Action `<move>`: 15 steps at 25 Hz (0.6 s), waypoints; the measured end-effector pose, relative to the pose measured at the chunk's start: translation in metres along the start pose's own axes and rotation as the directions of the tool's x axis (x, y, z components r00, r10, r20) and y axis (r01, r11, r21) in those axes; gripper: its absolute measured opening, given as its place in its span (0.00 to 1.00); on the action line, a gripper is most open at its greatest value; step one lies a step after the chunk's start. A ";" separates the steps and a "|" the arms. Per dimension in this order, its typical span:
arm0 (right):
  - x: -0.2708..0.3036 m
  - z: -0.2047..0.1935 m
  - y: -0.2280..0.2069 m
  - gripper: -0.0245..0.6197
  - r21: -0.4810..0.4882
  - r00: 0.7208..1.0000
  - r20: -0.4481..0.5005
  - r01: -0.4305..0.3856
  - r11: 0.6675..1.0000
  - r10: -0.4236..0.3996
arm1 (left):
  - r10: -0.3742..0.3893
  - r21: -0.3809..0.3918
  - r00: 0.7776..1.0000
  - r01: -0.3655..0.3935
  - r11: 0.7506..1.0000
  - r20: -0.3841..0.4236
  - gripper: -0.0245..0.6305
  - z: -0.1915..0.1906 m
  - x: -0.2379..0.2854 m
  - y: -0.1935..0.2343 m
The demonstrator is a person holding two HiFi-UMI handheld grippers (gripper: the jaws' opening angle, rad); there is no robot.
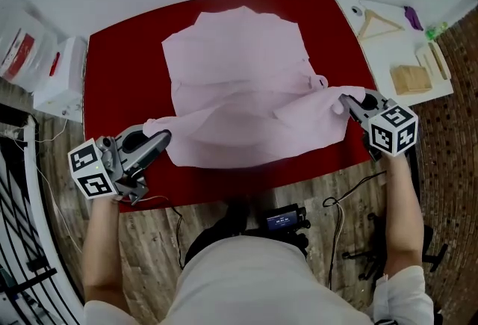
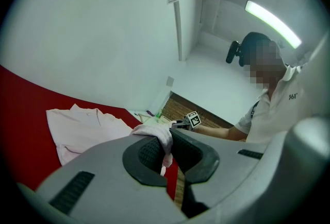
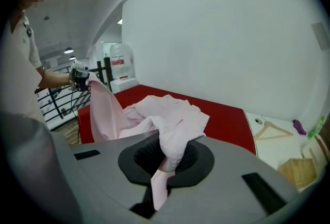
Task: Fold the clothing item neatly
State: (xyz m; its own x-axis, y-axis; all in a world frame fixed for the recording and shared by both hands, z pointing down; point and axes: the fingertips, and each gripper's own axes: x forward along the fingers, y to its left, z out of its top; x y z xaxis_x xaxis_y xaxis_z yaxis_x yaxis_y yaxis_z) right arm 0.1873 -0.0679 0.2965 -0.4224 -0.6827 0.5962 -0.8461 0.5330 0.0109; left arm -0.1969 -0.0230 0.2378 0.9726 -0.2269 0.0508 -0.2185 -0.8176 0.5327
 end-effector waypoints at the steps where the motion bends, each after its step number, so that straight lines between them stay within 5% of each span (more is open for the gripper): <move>1: 0.005 0.002 0.000 0.07 -0.016 1.000 -0.011 0.001 1.000 -0.002 | -0.002 0.001 1.000 0.002 1.000 -0.001 0.06 0.001 0.000 0.004; 15: 0.016 0.072 0.001 0.07 -0.106 1.000 0.003 -0.025 0.994 0.026 | 0.004 0.102 1.000 -0.007 0.995 0.028 0.06 0.054 0.002 0.027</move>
State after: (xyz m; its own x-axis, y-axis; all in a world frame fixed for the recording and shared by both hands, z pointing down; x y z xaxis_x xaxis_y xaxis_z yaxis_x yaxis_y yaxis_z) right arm 0.1559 -0.1142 0.2482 -0.4449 -0.6704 0.5938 -0.7960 0.5998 0.0807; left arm -0.2054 -0.0738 0.2071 0.9692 -0.2447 0.0293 -0.2320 -0.8657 0.4436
